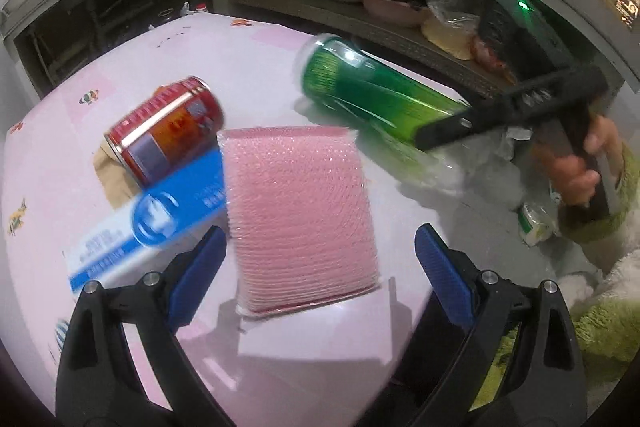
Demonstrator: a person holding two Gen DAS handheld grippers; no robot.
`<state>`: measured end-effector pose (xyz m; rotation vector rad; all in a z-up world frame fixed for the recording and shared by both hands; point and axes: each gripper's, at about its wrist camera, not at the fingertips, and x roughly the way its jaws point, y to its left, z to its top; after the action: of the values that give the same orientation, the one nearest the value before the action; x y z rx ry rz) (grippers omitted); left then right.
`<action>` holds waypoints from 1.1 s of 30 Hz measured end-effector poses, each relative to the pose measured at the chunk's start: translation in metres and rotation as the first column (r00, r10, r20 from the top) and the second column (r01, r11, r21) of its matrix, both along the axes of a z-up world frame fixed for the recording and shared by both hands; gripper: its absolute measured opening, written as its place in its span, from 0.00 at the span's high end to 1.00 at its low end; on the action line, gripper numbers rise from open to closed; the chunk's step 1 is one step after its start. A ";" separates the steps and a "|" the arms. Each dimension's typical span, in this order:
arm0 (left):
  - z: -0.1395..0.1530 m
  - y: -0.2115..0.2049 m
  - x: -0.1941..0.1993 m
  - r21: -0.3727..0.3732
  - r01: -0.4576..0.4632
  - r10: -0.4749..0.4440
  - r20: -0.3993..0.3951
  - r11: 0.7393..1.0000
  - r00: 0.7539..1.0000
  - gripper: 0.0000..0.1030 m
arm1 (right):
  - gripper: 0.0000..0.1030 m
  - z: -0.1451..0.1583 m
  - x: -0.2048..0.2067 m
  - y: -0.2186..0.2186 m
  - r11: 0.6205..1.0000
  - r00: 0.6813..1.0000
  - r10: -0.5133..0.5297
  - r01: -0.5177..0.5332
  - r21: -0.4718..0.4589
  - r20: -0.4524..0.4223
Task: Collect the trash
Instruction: 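Grasp the pink mesh sponge with the left gripper while the right holds the green bottle, then lift the pink sponge with the left gripper while the right holds the green bottle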
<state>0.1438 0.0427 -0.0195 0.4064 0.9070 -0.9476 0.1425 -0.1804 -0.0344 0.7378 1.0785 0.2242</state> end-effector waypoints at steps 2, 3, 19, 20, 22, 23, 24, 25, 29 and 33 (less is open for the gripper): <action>0.001 0.002 -0.007 -0.015 -0.024 0.024 -0.014 1.000 1.000 0.11 | 0.33 0.000 0.000 -0.001 1.000 1.000 0.001 -0.001 0.002 0.000; 0.001 0.003 -0.009 -0.026 -0.047 0.047 -0.019 0.999 0.999 0.11 | 0.33 0.000 0.000 -0.001 1.000 1.000 0.000 0.000 0.005 0.000; -0.006 -0.018 -0.014 -0.005 -0.319 0.316 -0.123 0.948 0.941 0.11 | 0.33 -0.001 -0.004 -0.005 0.999 0.999 -0.038 0.038 0.018 -0.004; -0.006 -0.019 -0.012 0.004 -0.333 0.331 -0.118 0.943 0.936 0.11 | 0.33 -0.001 -0.004 -0.005 0.999 0.999 -0.040 0.040 0.019 -0.004; -0.008 -0.023 -0.010 0.027 -0.354 0.355 -0.107 0.935 0.929 0.11 | 0.33 -0.001 -0.003 -0.004 0.999 0.999 -0.044 0.044 0.021 -0.005; -0.011 -0.025 -0.009 0.043 -0.364 0.367 -0.100 0.930 0.925 0.11 | 0.33 -0.001 -0.003 -0.004 0.999 0.999 -0.045 0.045 0.021 -0.005; -0.012 -0.026 -0.008 0.054 -0.370 0.374 -0.095 0.927 0.923 0.11 | 0.33 -0.001 -0.003 -0.004 0.999 0.999 -0.047 0.047 0.020 -0.005; -0.015 -0.028 -0.008 0.071 -0.375 0.381 -0.092 0.924 0.920 0.11 | 0.33 0.000 -0.004 -0.004 0.999 0.999 -0.050 0.051 0.017 -0.005; -0.023 -0.031 -0.006 0.108 -0.380 0.389 -0.083 0.919 0.917 0.11 | 0.33 0.003 -0.006 -0.006 0.998 0.998 -0.066 0.066 -0.014 -0.003; -0.031 -0.030 -0.004 0.127 -0.391 0.403 -0.088 0.911 0.911 0.12 | 0.32 0.005 -0.005 -0.005 0.998 0.998 -0.055 0.054 -0.038 -0.008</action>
<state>0.1396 0.0129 -0.0506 0.2450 1.0975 -0.5507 0.1379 -0.1854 -0.0298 0.7340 1.0673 0.1536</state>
